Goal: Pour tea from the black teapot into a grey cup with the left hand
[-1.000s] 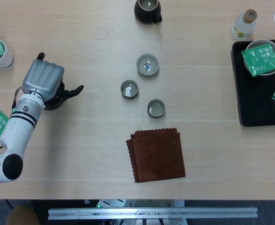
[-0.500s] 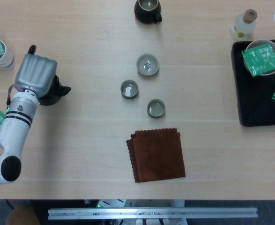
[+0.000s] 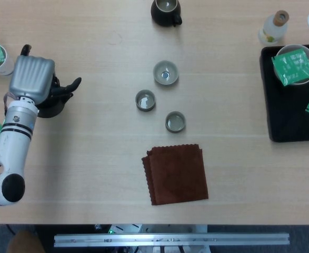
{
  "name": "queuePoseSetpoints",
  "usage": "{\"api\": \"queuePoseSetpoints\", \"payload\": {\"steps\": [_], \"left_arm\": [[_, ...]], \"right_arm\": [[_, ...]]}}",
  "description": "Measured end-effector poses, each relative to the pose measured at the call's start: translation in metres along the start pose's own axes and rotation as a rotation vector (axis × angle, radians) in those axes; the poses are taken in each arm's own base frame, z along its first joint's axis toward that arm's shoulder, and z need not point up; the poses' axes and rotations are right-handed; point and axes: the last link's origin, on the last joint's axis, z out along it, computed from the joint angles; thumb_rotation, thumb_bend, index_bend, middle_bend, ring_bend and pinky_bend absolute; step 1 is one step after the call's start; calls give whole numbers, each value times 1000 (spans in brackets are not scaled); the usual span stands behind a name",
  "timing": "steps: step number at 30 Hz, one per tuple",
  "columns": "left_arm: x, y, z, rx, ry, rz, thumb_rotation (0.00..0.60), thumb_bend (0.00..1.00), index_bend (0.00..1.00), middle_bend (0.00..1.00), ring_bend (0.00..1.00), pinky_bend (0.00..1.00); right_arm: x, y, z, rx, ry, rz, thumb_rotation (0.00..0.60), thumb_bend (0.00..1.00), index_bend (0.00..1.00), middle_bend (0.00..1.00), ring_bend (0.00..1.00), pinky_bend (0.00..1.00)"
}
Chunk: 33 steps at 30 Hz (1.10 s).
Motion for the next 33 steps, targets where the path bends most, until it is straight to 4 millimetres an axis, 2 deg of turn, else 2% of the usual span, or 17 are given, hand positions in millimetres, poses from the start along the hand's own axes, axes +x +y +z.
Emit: {"api": "queuePoseSetpoints", "payload": {"steps": [3, 6, 12, 16, 22, 33], "left_arm": [[0, -1, 1, 18, 18, -12, 49, 242, 1000, 1000, 947, 171], [0, -2, 1, 28, 36, -17, 82, 343, 1000, 1000, 952, 185], [0, -3, 1, 39, 53, -24, 122, 415, 1000, 1000, 957, 196], [-2, -5, 1, 42, 52, -10, 234, 430, 1000, 1000, 957, 196], [-3, -4, 0, 33, 67, -14, 336, 457, 1000, 1000, 958, 196], [2, 5, -8, -18, 106, -18, 358, 462, 1000, 1000, 959, 196]], "right_arm": [[0, 0, 0, 0, 1, -1, 600, 73, 223, 309, 180, 234], [1, -1, -1, 1, 0, -2, 600, 73, 223, 309, 180, 235], [1, -2, -1, 1, 1, -3, 600, 72, 223, 309, 180, 234], [1, -3, -2, 1, 0, -2, 600, 72, 223, 309, 180, 234], [2, -4, -3, 4, 3, -4, 600, 73, 223, 309, 180, 235], [1, -6, -2, 9, -3, -7, 600, 72, 223, 309, 180, 234]]}}
